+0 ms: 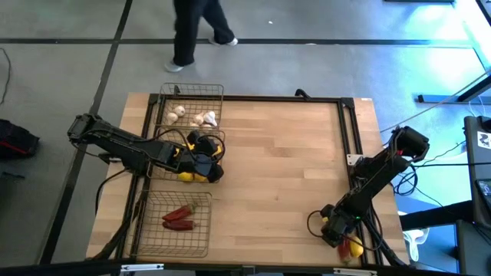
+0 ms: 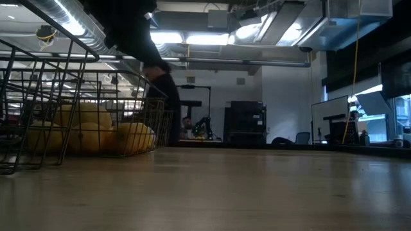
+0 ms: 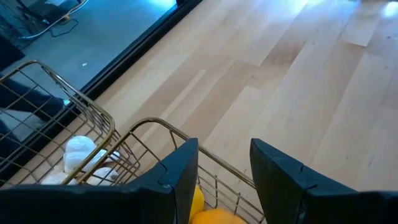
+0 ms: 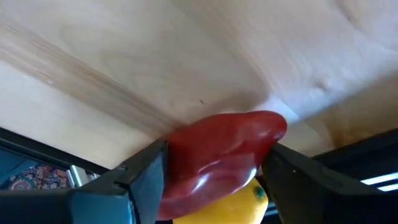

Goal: Sort produce into baskets
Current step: Put the chili pepper in the bottom wire basket

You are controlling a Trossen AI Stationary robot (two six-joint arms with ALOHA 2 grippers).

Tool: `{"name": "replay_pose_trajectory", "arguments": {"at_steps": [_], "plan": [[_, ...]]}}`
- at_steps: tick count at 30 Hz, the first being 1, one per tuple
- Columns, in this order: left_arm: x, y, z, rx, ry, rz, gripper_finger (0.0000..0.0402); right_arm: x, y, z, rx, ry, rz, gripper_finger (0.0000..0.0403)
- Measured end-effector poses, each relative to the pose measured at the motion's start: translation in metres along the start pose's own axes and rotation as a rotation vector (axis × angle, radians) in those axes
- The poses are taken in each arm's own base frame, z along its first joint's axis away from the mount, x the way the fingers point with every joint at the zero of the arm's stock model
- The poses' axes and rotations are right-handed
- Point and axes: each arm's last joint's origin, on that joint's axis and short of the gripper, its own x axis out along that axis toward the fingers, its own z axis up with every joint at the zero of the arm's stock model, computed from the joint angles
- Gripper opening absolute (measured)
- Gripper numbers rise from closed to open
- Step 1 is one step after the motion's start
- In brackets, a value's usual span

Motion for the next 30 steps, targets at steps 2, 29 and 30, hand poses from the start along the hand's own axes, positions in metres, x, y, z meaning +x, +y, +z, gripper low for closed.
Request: {"name": "replay_pose_trajectory", "arguments": {"at_steps": [2, 29, 30], "plan": [[0.000, 0.000, 0.000, -0.001, -0.002, -0.001, 0.0141, 0.000, 0.000, 0.000, -0.006, -0.007, 0.003, 0.0237], [0.000, -0.001, 0.003, -0.009, -0.020, -0.009, 0.0141, -0.054, 0.006, 0.072, -0.449, -0.595, 0.068, 0.0091], [0.001, -0.001, 0.003, -0.011, -0.020, -0.009, 0.0141, -0.058, 0.005, 0.075, -0.465, -0.633, 0.053, 0.0091]]}}
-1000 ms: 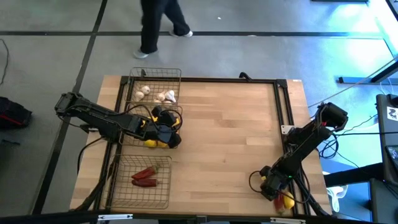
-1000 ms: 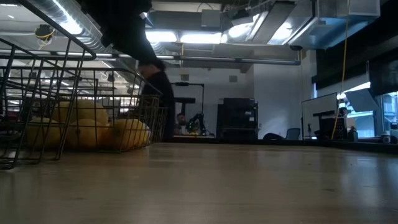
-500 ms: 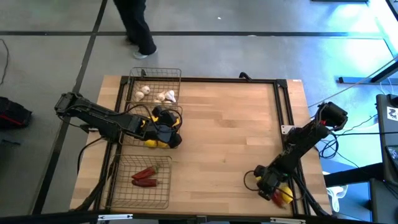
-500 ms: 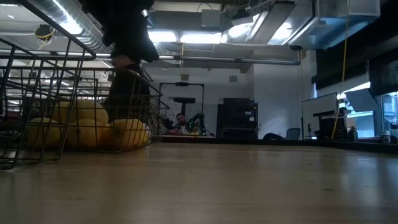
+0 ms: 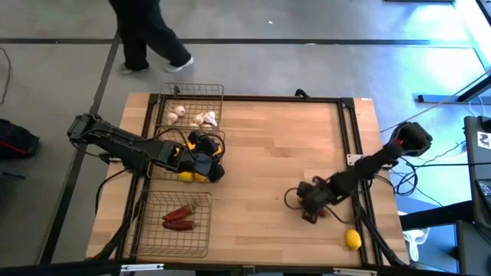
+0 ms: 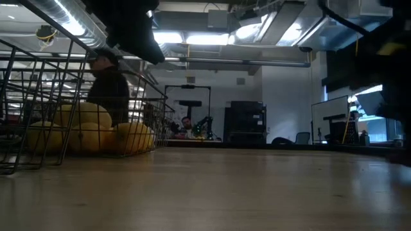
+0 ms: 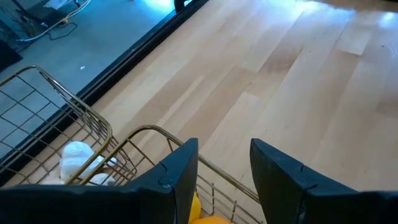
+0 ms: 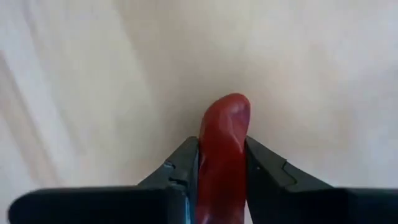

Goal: Sort produce into baskets
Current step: Put the chili pepper in the bottom wire basket

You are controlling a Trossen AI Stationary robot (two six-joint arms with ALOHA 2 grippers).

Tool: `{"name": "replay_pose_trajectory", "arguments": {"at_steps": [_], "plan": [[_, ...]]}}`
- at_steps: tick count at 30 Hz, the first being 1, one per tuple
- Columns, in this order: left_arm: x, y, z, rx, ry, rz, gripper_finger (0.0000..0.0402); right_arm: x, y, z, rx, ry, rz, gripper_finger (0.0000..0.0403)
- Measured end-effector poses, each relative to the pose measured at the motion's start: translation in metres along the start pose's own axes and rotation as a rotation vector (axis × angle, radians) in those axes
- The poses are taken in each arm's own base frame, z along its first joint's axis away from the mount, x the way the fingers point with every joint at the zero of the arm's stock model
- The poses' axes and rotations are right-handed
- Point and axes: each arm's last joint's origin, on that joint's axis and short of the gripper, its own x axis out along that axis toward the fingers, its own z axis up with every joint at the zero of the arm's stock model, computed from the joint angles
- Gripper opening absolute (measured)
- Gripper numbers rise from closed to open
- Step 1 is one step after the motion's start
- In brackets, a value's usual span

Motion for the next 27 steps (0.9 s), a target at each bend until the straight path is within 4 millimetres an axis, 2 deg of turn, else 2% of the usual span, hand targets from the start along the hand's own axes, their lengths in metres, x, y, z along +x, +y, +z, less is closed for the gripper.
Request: {"name": "replay_pose_trajectory", "arguments": {"at_steps": [11, 20, 27], "plan": [[0.003, 0.002, 0.004, 0.012, -0.016, -0.010, 0.0141, -0.022, -0.026, 0.043, -0.186, -0.322, -0.147, 0.0091], [0.009, 0.003, 0.008, -0.011, 0.038, -0.148, 0.0141, -0.028, -0.026, 0.068, -0.293, -0.475, -0.100, 0.0092], [0.014, 0.004, 0.010, -0.020, 0.071, -0.213, 0.0141, -0.032, -0.022, 0.076, -0.371, -0.571, -0.101, 0.0092]]}}
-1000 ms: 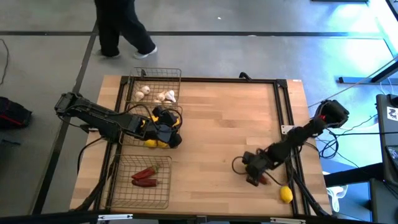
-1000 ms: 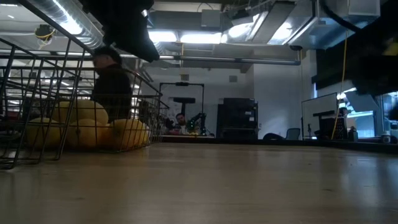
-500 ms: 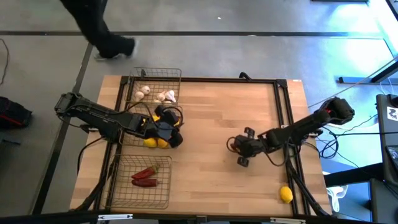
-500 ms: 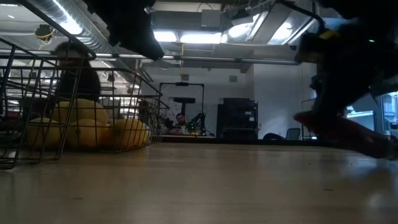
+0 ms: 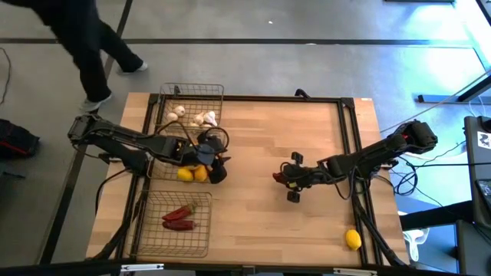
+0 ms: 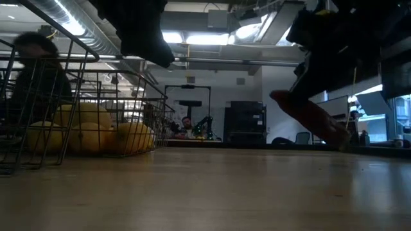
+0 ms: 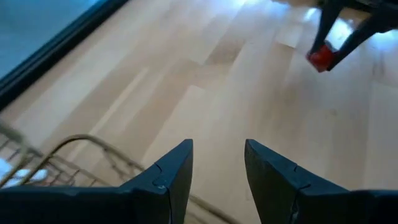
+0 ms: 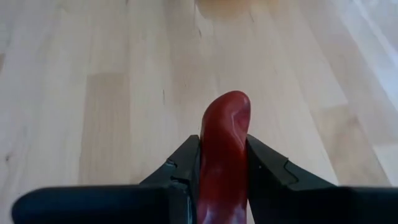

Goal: Sort produce into baskets
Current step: Put the chili pepper in the bottom wire basket

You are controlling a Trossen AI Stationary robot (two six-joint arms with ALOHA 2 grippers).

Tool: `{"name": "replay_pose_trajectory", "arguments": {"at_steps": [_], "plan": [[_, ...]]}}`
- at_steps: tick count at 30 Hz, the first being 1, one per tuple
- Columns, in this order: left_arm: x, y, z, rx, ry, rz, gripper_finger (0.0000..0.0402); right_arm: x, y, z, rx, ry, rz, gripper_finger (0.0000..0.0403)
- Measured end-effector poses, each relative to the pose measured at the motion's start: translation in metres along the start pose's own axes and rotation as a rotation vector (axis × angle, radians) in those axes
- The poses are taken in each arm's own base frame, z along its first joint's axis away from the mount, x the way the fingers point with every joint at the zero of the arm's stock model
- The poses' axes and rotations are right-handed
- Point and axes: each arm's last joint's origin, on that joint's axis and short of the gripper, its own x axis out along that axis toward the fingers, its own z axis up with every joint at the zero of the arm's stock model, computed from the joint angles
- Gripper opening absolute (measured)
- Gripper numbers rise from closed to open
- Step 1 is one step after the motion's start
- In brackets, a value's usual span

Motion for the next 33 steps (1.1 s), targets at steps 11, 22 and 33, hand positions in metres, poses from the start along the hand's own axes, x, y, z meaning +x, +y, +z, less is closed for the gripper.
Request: {"name": "replay_pose_trajectory", "arguments": {"at_steps": [11, 22, 33], "plan": [[0.005, -0.006, 0.004, 0.124, -0.047, -0.037, 0.0117, 0.000, 0.001, 0.003, -0.015, -0.033, 0.000, 0.0092], [-0.002, -0.022, 0.002, 0.478, -0.088, -0.168, 0.0026, 0.000, 0.001, 0.003, -0.015, -0.032, -0.001, 0.0092], [0.002, -0.014, 0.007, 0.347, -0.088, -0.144, 0.0222, 0.000, 0.000, 0.004, -0.016, -0.040, -0.020, 0.0092]]}}
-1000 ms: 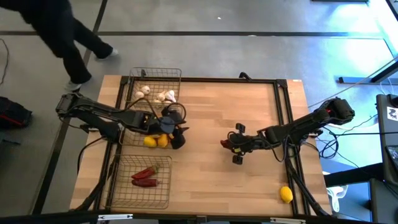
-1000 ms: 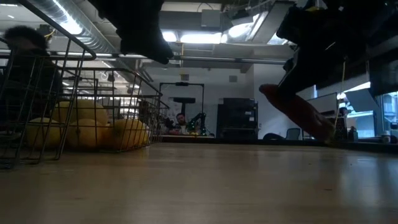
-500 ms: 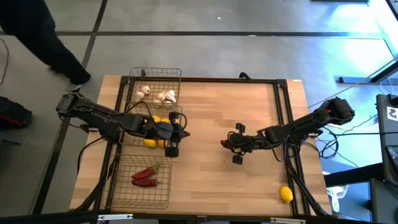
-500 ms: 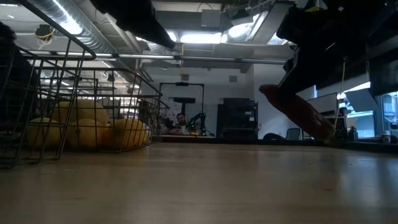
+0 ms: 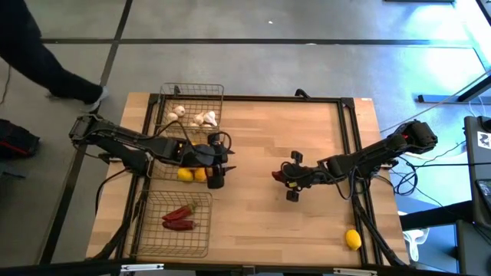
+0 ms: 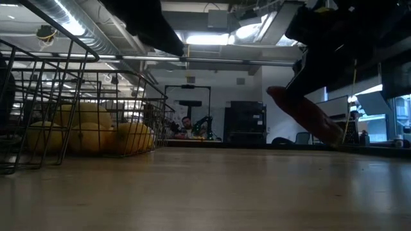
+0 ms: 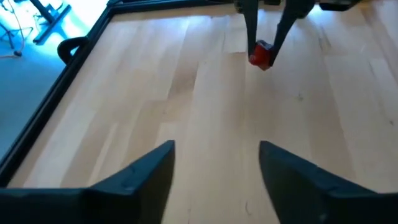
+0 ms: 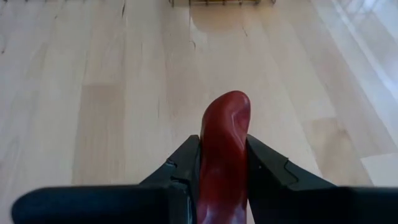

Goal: Sort produce into baskets
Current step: Put the chili pepper in the bottom wire basket

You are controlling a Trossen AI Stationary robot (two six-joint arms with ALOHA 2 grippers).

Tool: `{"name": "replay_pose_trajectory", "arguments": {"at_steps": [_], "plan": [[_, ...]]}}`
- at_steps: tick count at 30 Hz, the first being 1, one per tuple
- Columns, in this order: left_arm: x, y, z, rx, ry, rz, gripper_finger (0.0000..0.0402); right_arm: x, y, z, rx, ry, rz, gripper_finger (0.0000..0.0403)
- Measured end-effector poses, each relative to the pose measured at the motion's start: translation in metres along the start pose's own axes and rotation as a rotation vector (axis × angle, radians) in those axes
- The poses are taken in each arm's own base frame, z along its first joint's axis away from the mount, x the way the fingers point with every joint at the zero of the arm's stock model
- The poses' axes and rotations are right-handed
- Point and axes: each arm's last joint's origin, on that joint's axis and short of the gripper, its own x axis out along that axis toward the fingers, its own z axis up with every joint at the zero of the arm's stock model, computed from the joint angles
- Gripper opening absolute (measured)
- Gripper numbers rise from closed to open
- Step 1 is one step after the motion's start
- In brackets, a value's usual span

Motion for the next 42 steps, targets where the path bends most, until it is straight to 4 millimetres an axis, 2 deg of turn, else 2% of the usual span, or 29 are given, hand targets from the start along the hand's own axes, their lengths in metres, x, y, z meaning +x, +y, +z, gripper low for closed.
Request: {"name": "replay_pose_trajectory", "arguments": {"at_steps": [3, 6, 11, 22, 29, 42], "plan": [[0.000, 0.000, 0.001, -0.024, -0.007, -0.002, 0.0259, 0.000, 0.000, 0.002, -0.012, -0.024, -0.006, 0.0092], [0.000, -0.001, 0.003, -0.066, -0.034, -0.004, 0.0278, 0.000, 0.002, 0.007, -0.019, -0.069, 0.005, 0.0092], [-0.001, -0.004, 0.007, -0.130, -0.073, -0.017, 0.0282, -0.002, 0.004, 0.020, -0.049, -0.204, 0.024, 0.0092], [-0.007, -0.025, 0.019, -0.146, -0.210, -0.129, 0.0282, -0.017, 0.008, 0.055, -0.055, -0.574, 0.042, 0.0092], [0.016, -0.039, 0.019, -0.157, -0.251, -0.144, 0.0282, -0.023, 0.010, 0.064, -0.068, -0.687, 0.082, 0.0092], [0.055, -0.057, 0.017, -0.249, -0.359, -0.196, 0.0282, -0.024, 0.010, 0.065, -0.065, -0.703, 0.085, 0.0092]]}}
